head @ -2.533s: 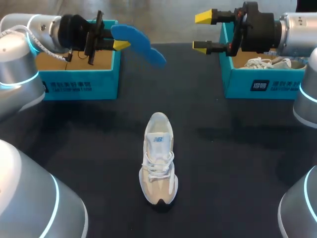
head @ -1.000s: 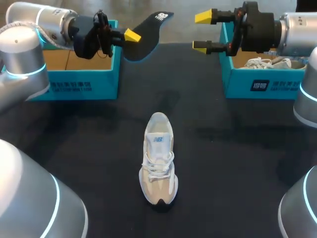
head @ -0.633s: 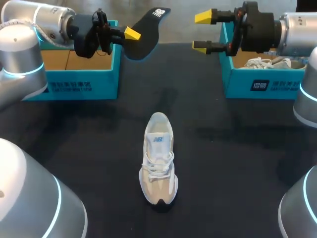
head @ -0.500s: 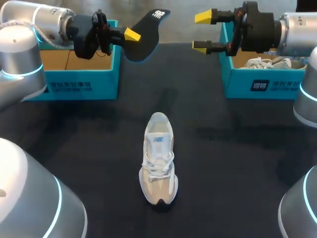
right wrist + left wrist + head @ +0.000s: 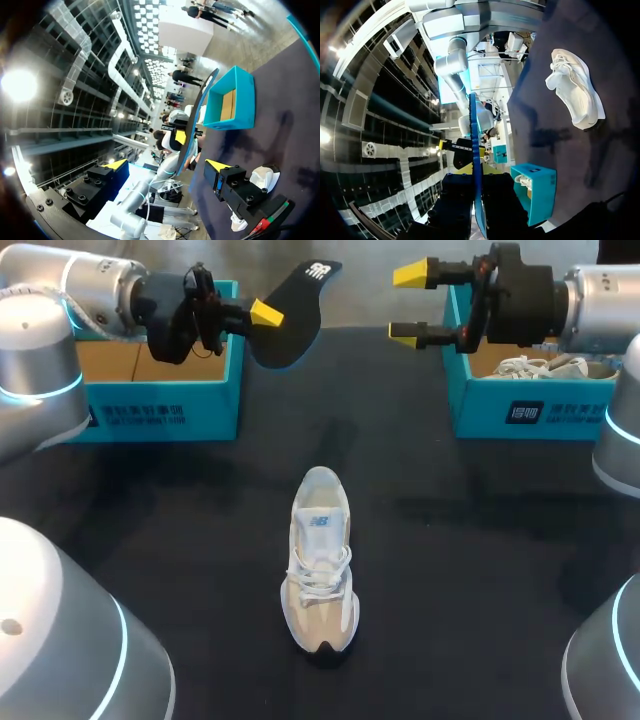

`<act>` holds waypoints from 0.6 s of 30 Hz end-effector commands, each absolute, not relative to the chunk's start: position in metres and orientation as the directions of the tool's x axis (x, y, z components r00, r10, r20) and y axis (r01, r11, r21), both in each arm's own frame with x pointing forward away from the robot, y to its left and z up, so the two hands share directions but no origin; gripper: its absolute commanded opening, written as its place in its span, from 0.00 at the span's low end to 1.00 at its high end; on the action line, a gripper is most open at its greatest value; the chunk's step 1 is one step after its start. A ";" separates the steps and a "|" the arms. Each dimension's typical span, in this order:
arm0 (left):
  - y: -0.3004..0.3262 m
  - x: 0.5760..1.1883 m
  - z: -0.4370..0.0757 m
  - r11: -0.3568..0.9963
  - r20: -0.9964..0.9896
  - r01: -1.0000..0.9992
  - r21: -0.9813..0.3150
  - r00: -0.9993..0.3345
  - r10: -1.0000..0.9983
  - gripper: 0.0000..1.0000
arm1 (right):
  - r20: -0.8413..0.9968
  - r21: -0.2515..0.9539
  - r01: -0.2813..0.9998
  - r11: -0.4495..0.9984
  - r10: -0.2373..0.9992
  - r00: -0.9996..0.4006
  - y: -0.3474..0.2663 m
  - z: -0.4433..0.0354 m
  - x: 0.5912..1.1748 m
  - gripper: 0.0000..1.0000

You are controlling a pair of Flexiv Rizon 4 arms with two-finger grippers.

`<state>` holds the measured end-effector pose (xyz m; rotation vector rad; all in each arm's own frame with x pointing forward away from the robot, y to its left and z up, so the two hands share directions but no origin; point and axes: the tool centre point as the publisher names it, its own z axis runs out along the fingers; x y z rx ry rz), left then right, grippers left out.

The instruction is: Take the shoe out of the shoebox, open the shoe tongue, remove and reinsert the insole, then place the shoe into the shoebox

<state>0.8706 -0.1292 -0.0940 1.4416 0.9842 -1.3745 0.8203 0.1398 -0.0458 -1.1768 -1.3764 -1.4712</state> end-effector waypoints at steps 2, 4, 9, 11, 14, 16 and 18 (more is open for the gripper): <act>-0.129 0.870 -0.095 -0.289 -0.997 0.954 0.078 0.072 -0.031 0.00 | 0.964 0.264 0.959 -0.104 0.049 -0.260 0.142 -0.046 0.820 1.00; -0.129 0.870 -0.095 -0.289 -0.997 0.954 0.078 0.072 -0.031 0.00 | 0.964 0.264 0.959 -0.104 0.049 -0.260 0.142 -0.046 0.820 1.00; -0.129 0.870 -0.095 -0.289 -0.997 0.954 0.078 0.072 -0.031 0.00 | 0.964 0.264 0.959 -0.104 0.049 -0.260 0.142 -0.046 0.820 1.00; -0.129 0.870 -0.095 -0.289 -0.997 0.954 0.078 0.072 -0.031 0.00 | 0.964 0.264 0.959 -0.104 0.049 -0.260 0.142 -0.046 0.820 1.00; -0.129 0.870 -0.095 -0.289 -0.997 0.954 0.078 0.072 -0.031 0.00 | 0.967 0.255 0.960 -0.118 0.056 -0.249 0.141 -0.049 0.822 1.00; -0.129 0.870 -0.095 -0.289 -0.997 0.954 0.078 0.072 -0.031 0.00 | 0.967 0.250 0.962 -0.105 0.074 -0.244 0.141 -0.055 0.826 1.00; -0.129 0.870 -0.095 -0.289 -0.997 0.954 0.078 0.072 -0.031 0.00 | 0.971 0.234 0.965 -0.117 0.077 -0.226 0.140 -0.061 0.830 1.00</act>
